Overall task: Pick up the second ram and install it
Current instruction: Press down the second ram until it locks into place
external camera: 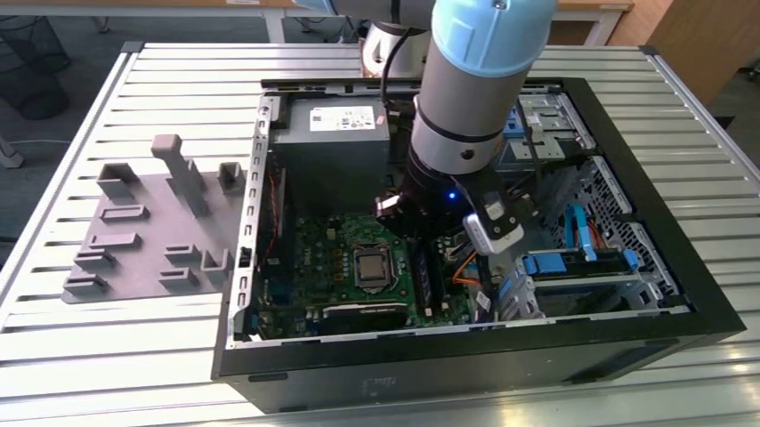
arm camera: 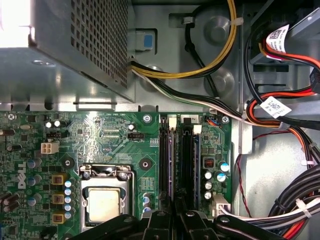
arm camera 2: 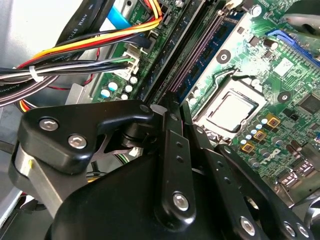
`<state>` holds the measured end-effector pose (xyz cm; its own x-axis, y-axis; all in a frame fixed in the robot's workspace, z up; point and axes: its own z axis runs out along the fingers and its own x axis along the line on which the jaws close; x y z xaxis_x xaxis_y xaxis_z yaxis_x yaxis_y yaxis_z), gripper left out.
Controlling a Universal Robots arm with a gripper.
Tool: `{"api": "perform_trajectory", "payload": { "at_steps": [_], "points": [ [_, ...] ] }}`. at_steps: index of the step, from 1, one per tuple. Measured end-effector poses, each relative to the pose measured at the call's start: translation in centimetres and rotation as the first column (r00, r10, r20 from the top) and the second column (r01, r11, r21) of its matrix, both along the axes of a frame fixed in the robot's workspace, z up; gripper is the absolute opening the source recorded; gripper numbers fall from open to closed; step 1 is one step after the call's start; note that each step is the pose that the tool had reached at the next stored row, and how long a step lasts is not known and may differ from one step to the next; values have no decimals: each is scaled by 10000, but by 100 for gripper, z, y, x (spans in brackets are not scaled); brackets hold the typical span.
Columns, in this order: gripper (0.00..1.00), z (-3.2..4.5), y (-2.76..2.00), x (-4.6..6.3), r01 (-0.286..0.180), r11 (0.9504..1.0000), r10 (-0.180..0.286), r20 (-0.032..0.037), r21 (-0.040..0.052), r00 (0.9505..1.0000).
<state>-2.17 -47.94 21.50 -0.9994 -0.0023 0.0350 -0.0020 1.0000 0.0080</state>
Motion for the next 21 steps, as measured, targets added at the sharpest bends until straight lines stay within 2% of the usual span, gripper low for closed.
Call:
{"api": "perform_trajectory", "payload": {
  "at_steps": [21],
  "points": [
    [14, -27, -8, 13, 9, 10000, -9, -23, 2, 10000]
  ]
}}
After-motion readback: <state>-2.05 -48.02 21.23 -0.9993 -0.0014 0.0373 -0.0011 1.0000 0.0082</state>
